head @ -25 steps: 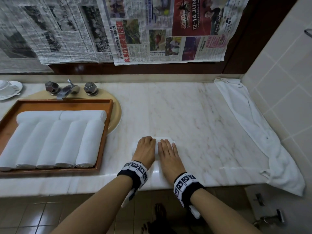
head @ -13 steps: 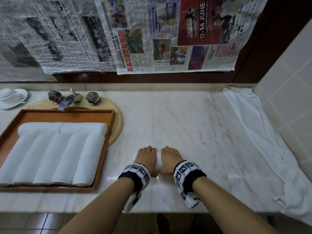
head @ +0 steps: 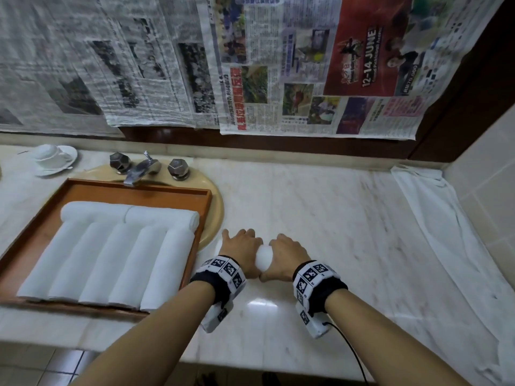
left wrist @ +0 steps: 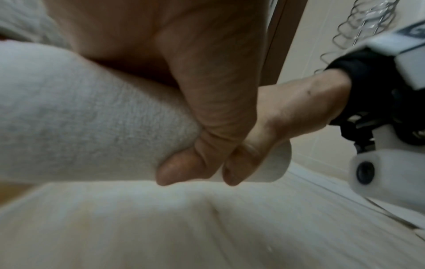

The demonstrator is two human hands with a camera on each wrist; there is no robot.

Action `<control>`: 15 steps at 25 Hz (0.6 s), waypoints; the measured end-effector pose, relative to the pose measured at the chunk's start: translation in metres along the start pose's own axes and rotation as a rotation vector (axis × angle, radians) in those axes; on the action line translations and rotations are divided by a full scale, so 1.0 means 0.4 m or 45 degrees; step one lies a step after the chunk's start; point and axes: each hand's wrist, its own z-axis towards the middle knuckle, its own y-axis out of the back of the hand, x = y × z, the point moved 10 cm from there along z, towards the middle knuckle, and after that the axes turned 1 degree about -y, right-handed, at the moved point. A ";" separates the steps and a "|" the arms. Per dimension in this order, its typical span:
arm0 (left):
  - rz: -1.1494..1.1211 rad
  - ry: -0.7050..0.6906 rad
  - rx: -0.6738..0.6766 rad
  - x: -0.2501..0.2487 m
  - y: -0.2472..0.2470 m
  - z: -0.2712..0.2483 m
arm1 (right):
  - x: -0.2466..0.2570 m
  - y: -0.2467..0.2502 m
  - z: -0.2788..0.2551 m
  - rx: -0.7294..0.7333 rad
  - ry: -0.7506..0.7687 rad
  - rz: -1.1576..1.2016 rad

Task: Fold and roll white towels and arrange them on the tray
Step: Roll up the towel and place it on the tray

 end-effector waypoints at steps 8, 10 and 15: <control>0.049 0.093 -0.191 0.378 0.233 -0.047 | 0.319 0.169 0.092 -0.461 0.095 0.261; 0.070 0.154 -0.194 0.509 0.257 -0.046 | 0.384 0.152 0.120 -0.550 0.057 0.393; 0.015 0.287 -0.078 0.744 0.212 0.021 | 0.466 -0.029 0.220 -0.321 -0.053 0.663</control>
